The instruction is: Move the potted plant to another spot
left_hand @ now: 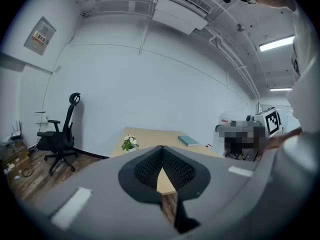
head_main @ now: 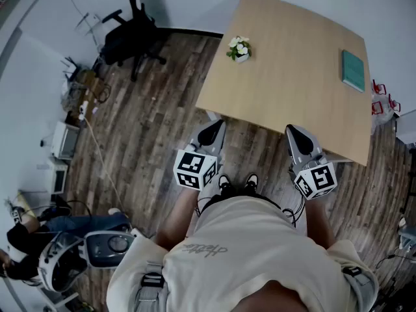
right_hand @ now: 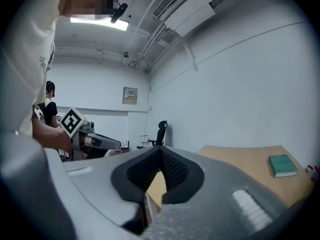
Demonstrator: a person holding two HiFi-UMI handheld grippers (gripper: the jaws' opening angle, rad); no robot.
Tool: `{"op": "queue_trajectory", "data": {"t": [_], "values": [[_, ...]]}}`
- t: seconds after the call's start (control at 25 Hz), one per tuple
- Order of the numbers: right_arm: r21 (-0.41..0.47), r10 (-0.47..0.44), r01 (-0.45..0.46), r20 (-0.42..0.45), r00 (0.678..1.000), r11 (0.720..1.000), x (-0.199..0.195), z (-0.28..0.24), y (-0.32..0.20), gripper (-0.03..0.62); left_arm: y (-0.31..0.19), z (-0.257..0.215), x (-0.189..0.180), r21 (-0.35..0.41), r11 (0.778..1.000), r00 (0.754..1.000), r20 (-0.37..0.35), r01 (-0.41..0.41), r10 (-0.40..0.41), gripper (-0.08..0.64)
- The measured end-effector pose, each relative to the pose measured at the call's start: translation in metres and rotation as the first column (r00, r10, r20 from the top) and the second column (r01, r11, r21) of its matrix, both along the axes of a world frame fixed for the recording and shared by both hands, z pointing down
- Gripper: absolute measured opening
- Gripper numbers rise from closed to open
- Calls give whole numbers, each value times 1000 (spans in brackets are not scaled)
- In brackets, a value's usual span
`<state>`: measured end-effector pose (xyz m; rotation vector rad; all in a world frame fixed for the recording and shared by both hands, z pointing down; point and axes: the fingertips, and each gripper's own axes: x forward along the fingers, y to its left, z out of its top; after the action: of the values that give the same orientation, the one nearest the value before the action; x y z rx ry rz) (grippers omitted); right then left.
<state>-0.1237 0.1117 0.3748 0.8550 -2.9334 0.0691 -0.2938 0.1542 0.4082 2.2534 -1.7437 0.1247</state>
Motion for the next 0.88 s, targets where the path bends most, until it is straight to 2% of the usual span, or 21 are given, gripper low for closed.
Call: {"op": "queue_trajectory", "data": {"t": [0.32, 0.64, 0.88], "values": [[5, 0, 0, -11, 1000, 1000, 2, -3, 0, 2, 7, -2, -20, 8, 998, 998, -19, 63, -63, 17], [3, 77, -77, 45, 996, 997, 8, -6, -5, 2, 14, -4, -22, 28, 998, 998, -14, 60, -59, 17], [-7, 76, -76, 31, 997, 997, 8, 2, 0, 3, 21, 1, -24, 32, 998, 998, -29, 58, -57, 17]]}}
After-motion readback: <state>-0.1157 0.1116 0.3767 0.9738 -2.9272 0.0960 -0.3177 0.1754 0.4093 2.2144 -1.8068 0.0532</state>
